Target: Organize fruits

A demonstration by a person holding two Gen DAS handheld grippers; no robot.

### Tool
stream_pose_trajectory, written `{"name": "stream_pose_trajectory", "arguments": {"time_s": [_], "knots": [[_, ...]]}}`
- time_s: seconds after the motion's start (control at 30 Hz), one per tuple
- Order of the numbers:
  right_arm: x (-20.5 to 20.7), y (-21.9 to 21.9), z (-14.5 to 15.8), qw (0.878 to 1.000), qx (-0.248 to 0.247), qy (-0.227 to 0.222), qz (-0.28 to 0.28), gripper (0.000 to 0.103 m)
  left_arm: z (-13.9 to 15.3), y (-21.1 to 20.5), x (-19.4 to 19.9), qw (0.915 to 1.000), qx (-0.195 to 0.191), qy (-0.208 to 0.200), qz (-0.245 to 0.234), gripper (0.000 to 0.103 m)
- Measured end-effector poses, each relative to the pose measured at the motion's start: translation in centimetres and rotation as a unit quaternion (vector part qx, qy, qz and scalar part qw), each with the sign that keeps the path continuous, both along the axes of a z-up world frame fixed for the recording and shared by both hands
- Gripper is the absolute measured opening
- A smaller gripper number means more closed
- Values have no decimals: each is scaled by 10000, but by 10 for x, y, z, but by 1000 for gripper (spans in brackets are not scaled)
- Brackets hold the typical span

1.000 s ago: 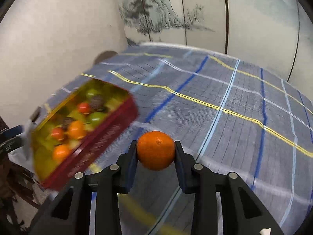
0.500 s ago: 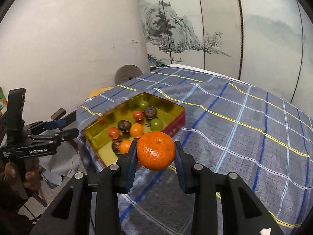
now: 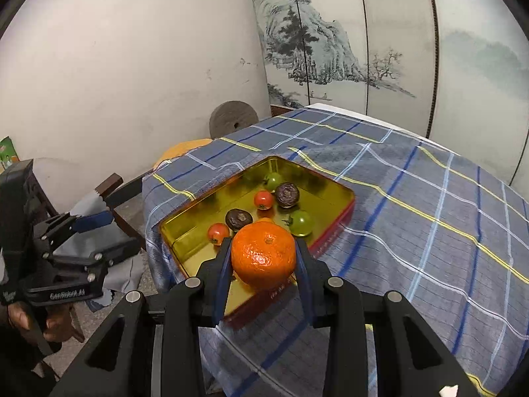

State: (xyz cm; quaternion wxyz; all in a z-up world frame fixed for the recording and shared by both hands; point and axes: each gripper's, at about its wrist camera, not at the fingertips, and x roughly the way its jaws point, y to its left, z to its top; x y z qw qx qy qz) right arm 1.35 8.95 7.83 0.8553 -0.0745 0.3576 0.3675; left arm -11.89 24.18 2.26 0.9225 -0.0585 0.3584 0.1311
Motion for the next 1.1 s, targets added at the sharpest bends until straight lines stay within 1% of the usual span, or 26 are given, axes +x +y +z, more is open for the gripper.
{"name": "stream_pose_trajectory", "arguments": {"time_s": [0.17,0.27,0.37,0.47,0.57,0.63,0.73,0.83,0.9,0.93,1.03,1.1], "knots": [[16,23,-11,9999,-84,116,94,33,-9,0,5,9999,68,114,9,79],[29,39,-22,9995,-174,211,158,33,-13,-1,7,9997,191,144,42,79],[45,53,-32,9991,-210,328,184,34,-16,0,9,9997,146,168,41,80],[64,72,-46,9984,-321,437,188,34,-20,1,12,9995,148,241,104,79],[80,89,-60,9973,-449,533,214,34,-21,2,13,9996,87,274,53,80],[87,96,-67,9970,-498,565,182,35,-20,2,11,9995,133,277,61,80],[97,102,-73,9966,-450,678,84,36,-19,0,10,9990,271,333,89,84],[98,100,-67,9972,-243,705,12,37,-18,-1,7,9992,234,330,60,84],[87,92,-52,9988,-20,498,35,50,-16,-3,6,9992,211,335,31,84],[83,89,-47,9991,29,423,44,53,-16,-3,5,9992,210,325,16,84],[55,69,-21,9994,319,87,108,57,-11,-8,1,9994,217,262,-31,84],[35,56,-9,9990,422,-108,89,62,-8,-12,-1,9995,225,236,-51,84]]}}
